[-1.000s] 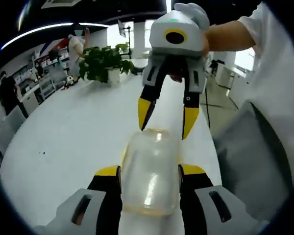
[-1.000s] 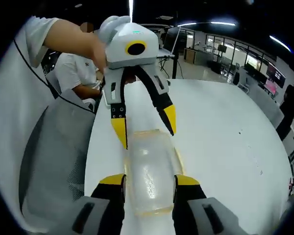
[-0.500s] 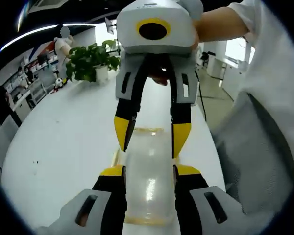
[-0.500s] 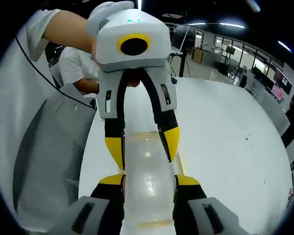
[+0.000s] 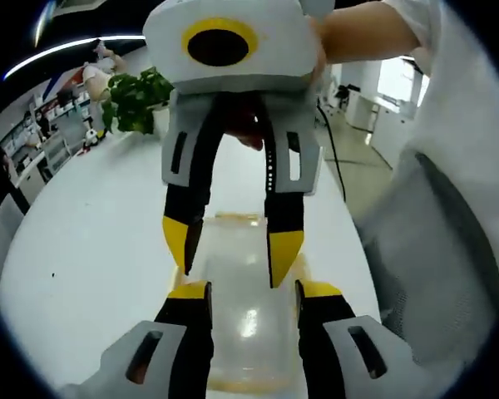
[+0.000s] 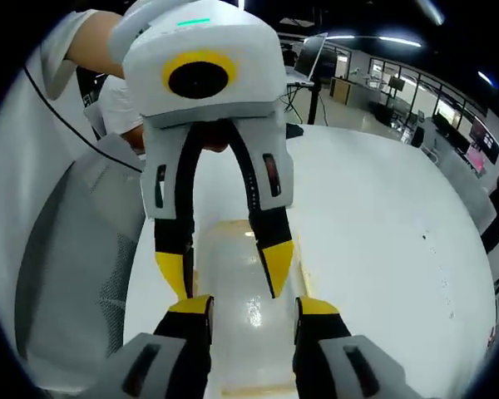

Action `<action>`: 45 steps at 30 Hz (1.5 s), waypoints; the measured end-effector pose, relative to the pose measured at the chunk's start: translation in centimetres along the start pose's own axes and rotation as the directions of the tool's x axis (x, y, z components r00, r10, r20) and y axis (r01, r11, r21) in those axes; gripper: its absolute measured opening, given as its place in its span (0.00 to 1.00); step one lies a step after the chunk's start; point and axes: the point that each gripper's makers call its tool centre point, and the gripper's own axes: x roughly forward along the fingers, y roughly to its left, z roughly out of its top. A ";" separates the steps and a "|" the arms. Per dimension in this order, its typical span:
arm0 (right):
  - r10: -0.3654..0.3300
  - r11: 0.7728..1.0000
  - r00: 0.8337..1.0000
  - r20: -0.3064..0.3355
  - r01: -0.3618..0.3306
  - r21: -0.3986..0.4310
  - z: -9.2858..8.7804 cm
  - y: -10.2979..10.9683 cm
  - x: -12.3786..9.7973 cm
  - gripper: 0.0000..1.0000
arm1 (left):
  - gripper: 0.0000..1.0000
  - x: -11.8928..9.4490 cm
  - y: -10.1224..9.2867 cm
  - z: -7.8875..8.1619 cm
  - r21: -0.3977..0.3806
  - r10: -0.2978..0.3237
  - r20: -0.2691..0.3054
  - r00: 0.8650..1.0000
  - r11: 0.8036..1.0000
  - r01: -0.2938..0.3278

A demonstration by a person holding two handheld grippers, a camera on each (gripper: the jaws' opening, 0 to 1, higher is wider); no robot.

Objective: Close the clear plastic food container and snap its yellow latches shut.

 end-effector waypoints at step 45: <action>0.136 0.990 0.972 -0.192 -0.138 0.002 -1.1 -0.8 2.0 0.57 | 0.47 1.4 -0.7 -2.3 0.302 0.181 -0.171 0.968 0.945 -0.123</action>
